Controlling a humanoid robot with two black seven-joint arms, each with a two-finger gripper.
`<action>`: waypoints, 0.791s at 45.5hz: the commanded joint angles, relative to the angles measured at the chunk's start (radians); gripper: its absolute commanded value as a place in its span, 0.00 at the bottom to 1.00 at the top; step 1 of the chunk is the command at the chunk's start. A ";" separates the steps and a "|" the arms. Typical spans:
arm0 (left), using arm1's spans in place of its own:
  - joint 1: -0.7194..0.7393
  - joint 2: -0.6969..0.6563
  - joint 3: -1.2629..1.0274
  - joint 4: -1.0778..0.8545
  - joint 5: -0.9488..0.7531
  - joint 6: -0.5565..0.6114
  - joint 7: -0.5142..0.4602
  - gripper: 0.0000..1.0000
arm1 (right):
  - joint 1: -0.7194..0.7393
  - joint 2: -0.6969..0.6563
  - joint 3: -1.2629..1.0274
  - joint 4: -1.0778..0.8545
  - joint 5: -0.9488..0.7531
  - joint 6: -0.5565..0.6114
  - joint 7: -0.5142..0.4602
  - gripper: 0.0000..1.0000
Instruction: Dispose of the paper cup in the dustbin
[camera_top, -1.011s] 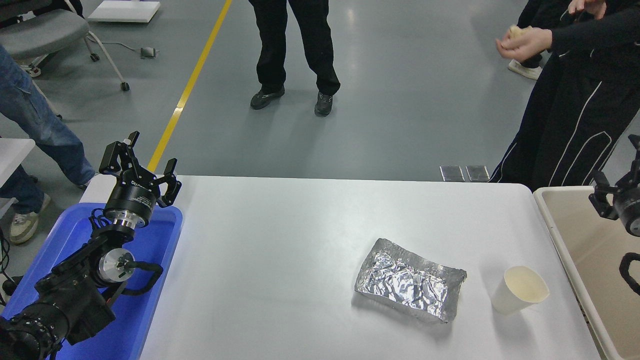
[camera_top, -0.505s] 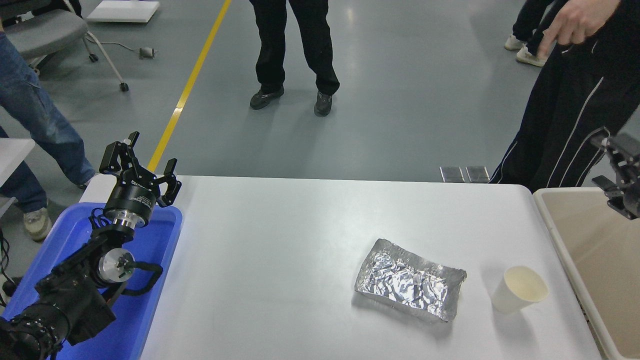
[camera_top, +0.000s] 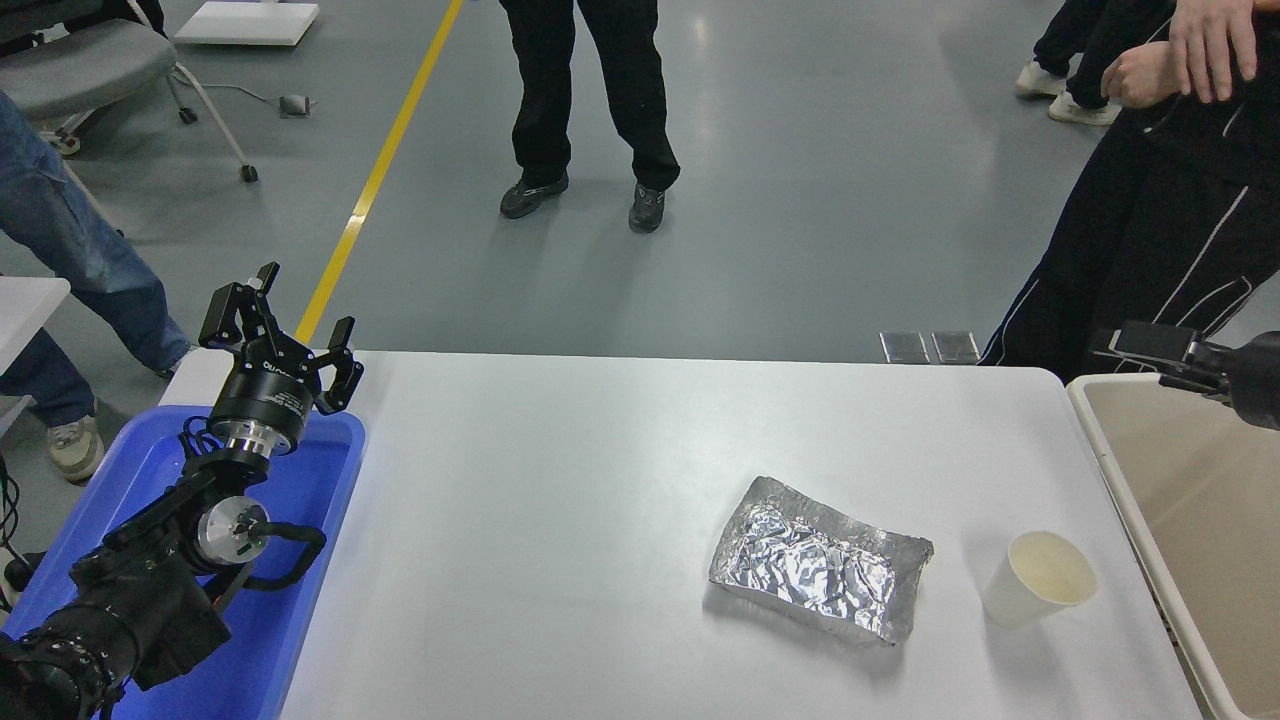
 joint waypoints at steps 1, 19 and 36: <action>0.000 0.000 0.000 0.000 0.000 0.000 0.000 1.00 | 0.075 -0.023 -0.153 0.152 -0.141 0.018 0.000 1.00; 0.000 0.000 0.000 0.000 0.000 0.000 0.000 1.00 | -0.034 0.028 -0.170 0.050 -0.151 0.006 -0.002 1.00; 0.000 0.000 0.000 0.000 0.001 0.000 0.000 1.00 | -0.111 0.071 -0.167 0.042 -0.148 -0.059 -0.002 0.99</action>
